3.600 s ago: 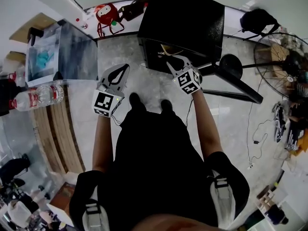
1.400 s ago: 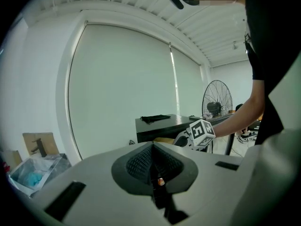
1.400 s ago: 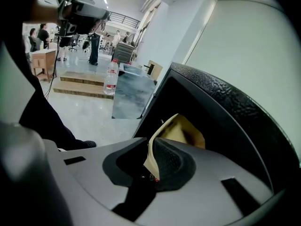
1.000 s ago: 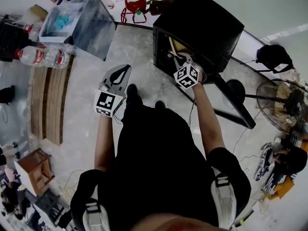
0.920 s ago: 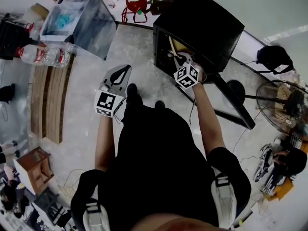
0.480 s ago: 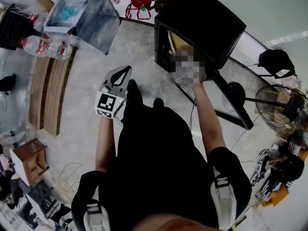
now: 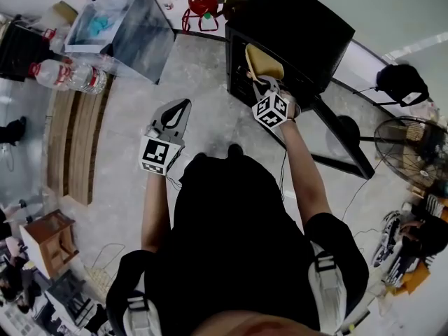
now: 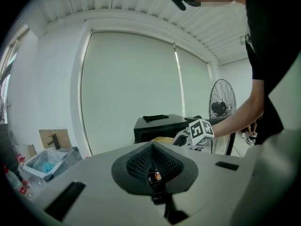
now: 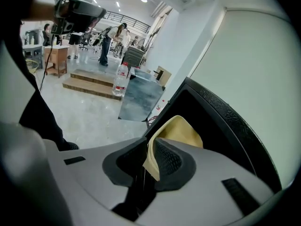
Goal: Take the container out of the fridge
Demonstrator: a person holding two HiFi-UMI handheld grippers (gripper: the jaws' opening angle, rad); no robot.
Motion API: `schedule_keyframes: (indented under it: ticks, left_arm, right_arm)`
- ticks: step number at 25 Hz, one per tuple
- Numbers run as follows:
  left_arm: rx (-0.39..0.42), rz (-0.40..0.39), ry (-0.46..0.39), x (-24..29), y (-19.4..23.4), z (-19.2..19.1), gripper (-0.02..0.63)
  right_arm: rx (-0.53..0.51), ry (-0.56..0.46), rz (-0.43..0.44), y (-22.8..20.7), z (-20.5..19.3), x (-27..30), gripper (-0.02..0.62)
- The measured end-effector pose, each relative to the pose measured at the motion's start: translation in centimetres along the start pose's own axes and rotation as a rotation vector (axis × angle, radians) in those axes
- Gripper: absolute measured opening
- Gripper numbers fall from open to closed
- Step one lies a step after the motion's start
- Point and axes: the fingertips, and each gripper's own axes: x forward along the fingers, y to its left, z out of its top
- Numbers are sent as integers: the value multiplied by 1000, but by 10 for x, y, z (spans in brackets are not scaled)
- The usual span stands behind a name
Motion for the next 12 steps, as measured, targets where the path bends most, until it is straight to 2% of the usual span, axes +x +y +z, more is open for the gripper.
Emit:
schedule_keyframes:
  ticks: [5,12]
  left_arm:
    - [23,-50,-37,-9,16,6,17]
    - [18,-113,-38,-29,45,-8,17]
  right_arm:
    - [30,36,-39,2,6,-5,49]
    - [77,76,-74,25,26,-6,49]
